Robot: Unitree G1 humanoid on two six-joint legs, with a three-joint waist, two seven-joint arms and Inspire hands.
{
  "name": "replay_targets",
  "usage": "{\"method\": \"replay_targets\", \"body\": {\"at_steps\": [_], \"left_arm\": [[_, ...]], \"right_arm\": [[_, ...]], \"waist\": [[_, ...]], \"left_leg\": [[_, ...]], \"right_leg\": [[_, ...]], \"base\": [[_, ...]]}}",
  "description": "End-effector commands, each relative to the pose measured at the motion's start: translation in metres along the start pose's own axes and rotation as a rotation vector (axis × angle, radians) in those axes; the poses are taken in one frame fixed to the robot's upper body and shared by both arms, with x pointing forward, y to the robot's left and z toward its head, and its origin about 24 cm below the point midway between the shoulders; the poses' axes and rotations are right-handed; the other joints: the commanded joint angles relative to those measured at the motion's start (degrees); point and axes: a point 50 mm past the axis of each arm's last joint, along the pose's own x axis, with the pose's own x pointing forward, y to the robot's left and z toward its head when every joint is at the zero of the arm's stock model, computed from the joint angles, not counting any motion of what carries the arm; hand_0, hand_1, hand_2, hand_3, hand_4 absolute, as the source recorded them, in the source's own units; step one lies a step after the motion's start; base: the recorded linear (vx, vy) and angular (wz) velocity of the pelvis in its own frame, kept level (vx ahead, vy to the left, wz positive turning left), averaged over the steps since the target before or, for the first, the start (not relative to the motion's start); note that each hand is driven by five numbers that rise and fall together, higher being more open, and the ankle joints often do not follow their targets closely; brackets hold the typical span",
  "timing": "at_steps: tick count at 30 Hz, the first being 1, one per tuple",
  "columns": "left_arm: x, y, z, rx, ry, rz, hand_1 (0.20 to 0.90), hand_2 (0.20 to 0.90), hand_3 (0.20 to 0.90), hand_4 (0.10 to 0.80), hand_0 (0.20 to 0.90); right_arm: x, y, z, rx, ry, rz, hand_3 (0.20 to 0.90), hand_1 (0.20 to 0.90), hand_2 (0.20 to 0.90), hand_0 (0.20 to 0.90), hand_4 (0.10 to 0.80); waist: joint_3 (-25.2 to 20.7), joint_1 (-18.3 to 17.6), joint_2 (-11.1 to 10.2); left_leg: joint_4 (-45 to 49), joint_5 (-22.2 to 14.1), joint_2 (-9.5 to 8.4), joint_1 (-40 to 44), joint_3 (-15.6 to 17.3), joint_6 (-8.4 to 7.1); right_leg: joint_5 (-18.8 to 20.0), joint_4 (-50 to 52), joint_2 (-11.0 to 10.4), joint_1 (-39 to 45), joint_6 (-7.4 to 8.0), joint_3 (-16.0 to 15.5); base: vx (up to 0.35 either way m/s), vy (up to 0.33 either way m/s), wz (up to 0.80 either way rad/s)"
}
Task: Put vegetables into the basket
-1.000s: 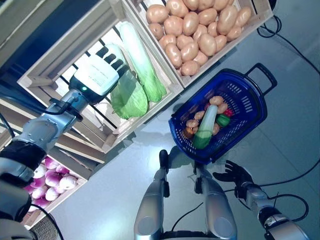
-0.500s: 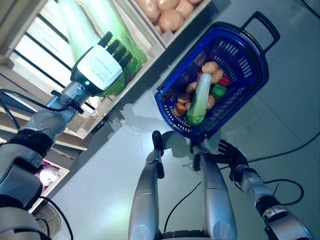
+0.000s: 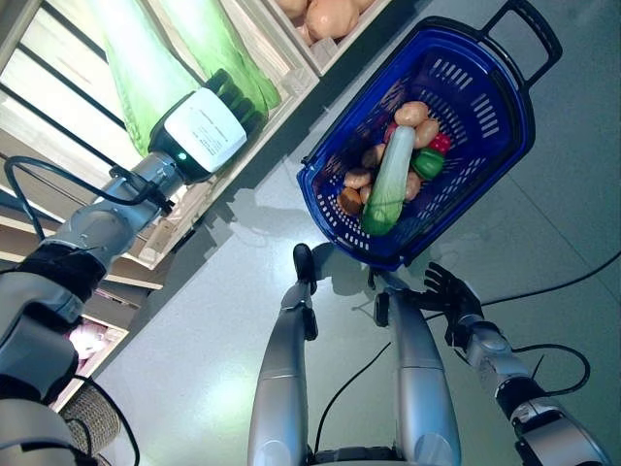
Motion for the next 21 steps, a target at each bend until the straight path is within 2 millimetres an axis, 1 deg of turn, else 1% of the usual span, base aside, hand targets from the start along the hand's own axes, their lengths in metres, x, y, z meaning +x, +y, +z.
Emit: {"method": "replay_targets", "body": {"at_steps": [1,4,9,12,13,21], "left_arm": [[-0.006,0.025,-0.07,0.092,0.232,0.026,0.9,0.9,0.9,0.8,0.9],[-0.008,0.033,-0.077,0.086,0.288,0.086,0.9,0.9,0.9,0.8,0.9],[-0.012,0.044,-0.085,0.097,0.301,0.149,0.9,0.9,0.9,0.8,0.9],[-0.018,0.042,-0.085,0.104,0.303,0.161,0.9,0.9,0.9,0.8,0.9],[-0.021,0.041,-0.082,0.106,0.3,0.153,0.9,0.9,0.9,0.8,0.9],[-0.029,0.039,-0.08,0.108,0.307,0.116,0.9,0.9,0.9,0.8,0.9]], "right_arm": [[-0.019,-0.033,-0.017,0.027,0.023,-0.115,0.9,0.9,0.9,0.9,0.8],[-0.021,-0.035,-0.022,0.034,0.032,-0.119,0.9,0.9,0.9,0.9,0.8],[-0.023,-0.035,-0.026,0.042,0.03,-0.123,0.9,0.9,0.9,0.9,0.8],[-0.025,-0.036,-0.028,0.043,0.029,-0.126,0.9,0.9,0.9,0.9,0.8],[-0.027,-0.036,-0.03,0.043,0.031,-0.128,0.9,0.9,0.9,0.9,0.8],[-0.027,-0.036,-0.029,0.055,0.017,-0.13,0.9,0.9,0.9,0.9,0.8]], "waist": [[-0.2,0.5,1.1],[-0.2,0.8,1.3],[-0.2,1.4,1.7],[-0.2,1.8,2.0],[-0.2,2.0,2.1],[-0.2,2.8,2.3]], "left_leg": [[2.4,-2.2,-0.28,-2.4,0.3,-1.13],[2.2,-2.2,-0.45,-2.3,0.3,-1.13],[2.0,-1.9,-0.72,-2.7,0.2,-1.15],[1.7,-1.9,-1.02,-2.5,0.1,-1.07],[1.7,-2.3,-1.2,-2.2,0.0,-1.06],[1.4,-1.9,-1.5,-2.7,-0.5,-0.86]], "right_leg": [[2.3,-5.7,1.0,2.9,2.46,1.2],[2.3,-5.8,1.0,2.9,2.49,1.1],[2.5,-6.3,0.6,2.7,2.37,0.8],[2.5,-6.6,0.6,2.8,2.35,0.6],[2.2,-6.6,0.5,3.2,2.39,0.6],[2.4,-6.5,0.2,2.7,2.37,-0.2]], "base": [[0.0,0.0,0.0],[0.0,0.0,0.0],[0.0,0.0,0.0],[0.0,0.0,0.0],[0.0,0.0,0.0],[0.003,-0.006,0.02]]}}
